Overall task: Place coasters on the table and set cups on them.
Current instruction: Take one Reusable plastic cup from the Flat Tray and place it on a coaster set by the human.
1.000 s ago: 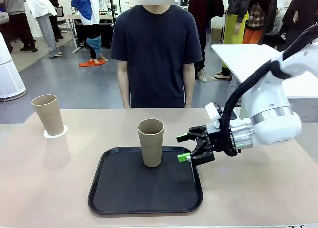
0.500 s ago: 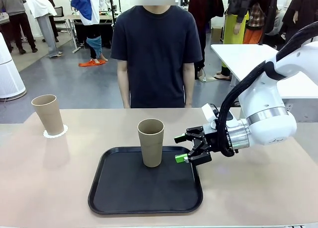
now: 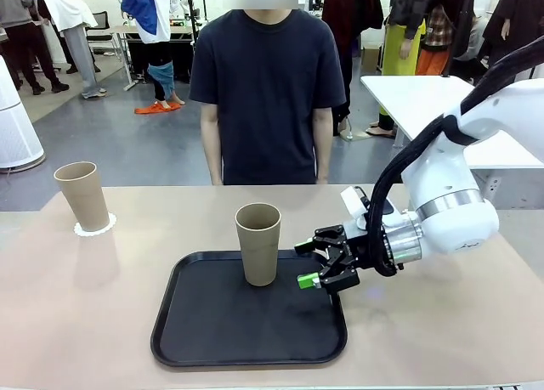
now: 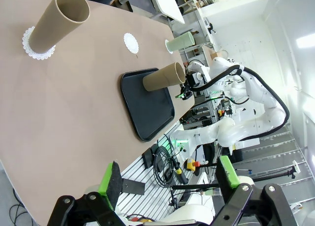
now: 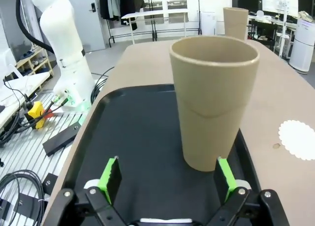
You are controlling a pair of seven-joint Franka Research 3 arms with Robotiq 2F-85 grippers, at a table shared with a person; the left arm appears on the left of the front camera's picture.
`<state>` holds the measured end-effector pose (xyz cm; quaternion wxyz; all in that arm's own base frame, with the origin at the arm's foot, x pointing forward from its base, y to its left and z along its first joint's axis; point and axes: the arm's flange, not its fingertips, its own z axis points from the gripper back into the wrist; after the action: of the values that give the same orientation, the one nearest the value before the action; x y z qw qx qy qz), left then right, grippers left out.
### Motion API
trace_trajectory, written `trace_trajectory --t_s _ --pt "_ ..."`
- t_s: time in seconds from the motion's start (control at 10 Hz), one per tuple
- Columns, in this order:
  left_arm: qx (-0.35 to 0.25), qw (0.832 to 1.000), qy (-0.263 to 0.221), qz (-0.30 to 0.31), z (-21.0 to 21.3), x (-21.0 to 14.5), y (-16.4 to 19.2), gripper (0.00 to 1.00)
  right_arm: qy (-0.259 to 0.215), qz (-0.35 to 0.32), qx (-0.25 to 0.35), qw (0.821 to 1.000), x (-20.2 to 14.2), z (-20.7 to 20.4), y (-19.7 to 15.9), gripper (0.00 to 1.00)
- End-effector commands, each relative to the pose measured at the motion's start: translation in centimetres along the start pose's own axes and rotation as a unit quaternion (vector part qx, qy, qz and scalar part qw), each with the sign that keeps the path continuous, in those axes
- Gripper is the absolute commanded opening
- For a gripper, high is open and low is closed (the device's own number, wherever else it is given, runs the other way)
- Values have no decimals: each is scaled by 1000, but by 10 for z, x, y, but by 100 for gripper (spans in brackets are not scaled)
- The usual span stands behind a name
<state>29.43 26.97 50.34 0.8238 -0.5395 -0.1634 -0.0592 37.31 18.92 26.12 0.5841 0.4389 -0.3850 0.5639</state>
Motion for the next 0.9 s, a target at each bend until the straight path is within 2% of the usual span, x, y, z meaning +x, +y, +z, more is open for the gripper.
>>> trace_trajectory --t_s 0.0,0.3,0.8 --pt "-5 1000 -5 4 2 0 -3 100 28 15 -25 999 -9 -18 -11 100" --pt "-5 1000 -5 4 2 0 -3 100 15 12 -47 999 -10 -29 -23 100" --pt "-5 1000 -5 4 2 0 -3 100 -24 39 -33 998 10 -31 -16 100"
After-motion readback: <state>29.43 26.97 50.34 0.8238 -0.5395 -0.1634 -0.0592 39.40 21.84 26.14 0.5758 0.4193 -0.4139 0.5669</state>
